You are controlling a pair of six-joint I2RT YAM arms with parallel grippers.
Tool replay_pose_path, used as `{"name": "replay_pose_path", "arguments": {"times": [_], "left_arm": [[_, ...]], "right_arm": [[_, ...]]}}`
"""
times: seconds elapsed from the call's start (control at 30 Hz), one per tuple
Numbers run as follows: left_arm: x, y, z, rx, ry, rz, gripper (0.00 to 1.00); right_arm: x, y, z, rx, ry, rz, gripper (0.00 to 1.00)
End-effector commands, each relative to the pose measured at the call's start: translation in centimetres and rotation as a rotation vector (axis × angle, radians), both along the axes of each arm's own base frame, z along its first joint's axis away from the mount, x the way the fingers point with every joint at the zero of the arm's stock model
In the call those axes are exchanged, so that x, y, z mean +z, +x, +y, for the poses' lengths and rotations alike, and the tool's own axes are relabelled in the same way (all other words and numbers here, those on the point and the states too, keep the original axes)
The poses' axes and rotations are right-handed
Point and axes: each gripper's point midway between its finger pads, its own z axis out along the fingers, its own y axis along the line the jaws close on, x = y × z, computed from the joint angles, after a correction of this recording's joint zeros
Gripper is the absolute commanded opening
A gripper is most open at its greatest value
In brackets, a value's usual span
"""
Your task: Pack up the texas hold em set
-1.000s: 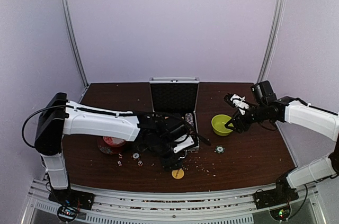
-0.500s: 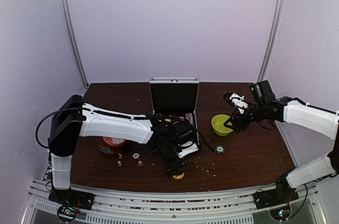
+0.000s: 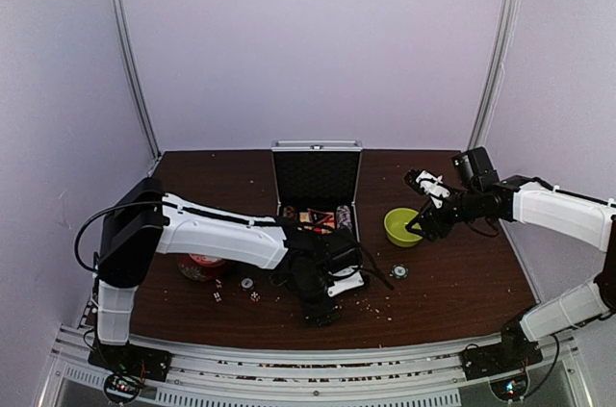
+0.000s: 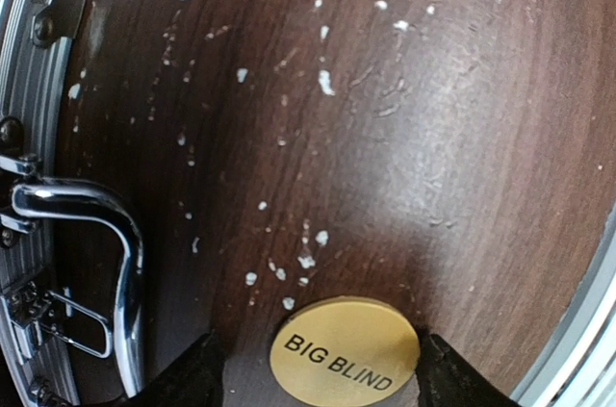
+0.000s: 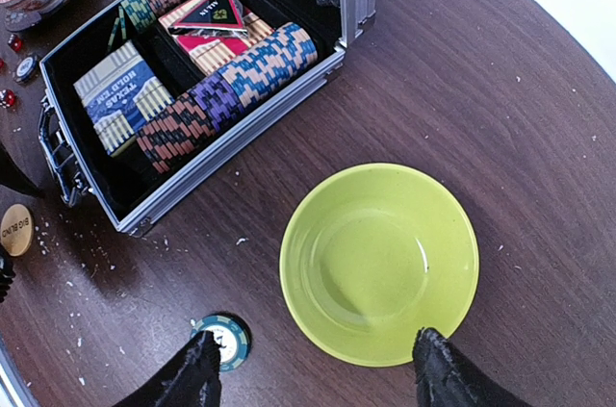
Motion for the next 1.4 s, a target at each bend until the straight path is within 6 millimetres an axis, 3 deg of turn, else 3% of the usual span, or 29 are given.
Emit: {"name": "replay_pose_path", "arguments": {"times": [0.0,0.6,0.87,0.97,1.07,1.23,1.37], "left_arm": [[-1.5,-0.4,0.4,-0.027,0.067,-0.012,0.67],[-1.4,-0.9,1.3,-0.050,0.114,0.004,0.45],[3.7,0.8,-1.2,-0.048,0.000,-0.076,0.43],[5.7,2.1,-1.7,-0.030,-0.045,-0.107,0.43],[7.2,5.0,-1.3,0.024,-0.061,-0.172,0.44],[8.6,10.7,-0.1,0.167,-0.090,-0.241,0.44],[8.6,13.7,0.1,0.248,-0.120,-0.245,0.44]], "right_arm": [[0.0,0.2,0.2,0.009,0.001,-0.005,0.69],[-0.3,0.1,0.4,0.023,-0.001,0.009,0.69],[-0.4,0.0,0.4,0.026,0.000,0.014,0.69],[-0.4,0.0,0.4,0.027,0.000,0.014,0.69],[-0.5,0.0,0.4,0.027,-0.001,0.016,0.69],[-0.5,-0.1,0.5,0.029,-0.001,0.018,0.69],[-0.7,-0.1,0.4,0.029,-0.003,0.021,0.69]]}}
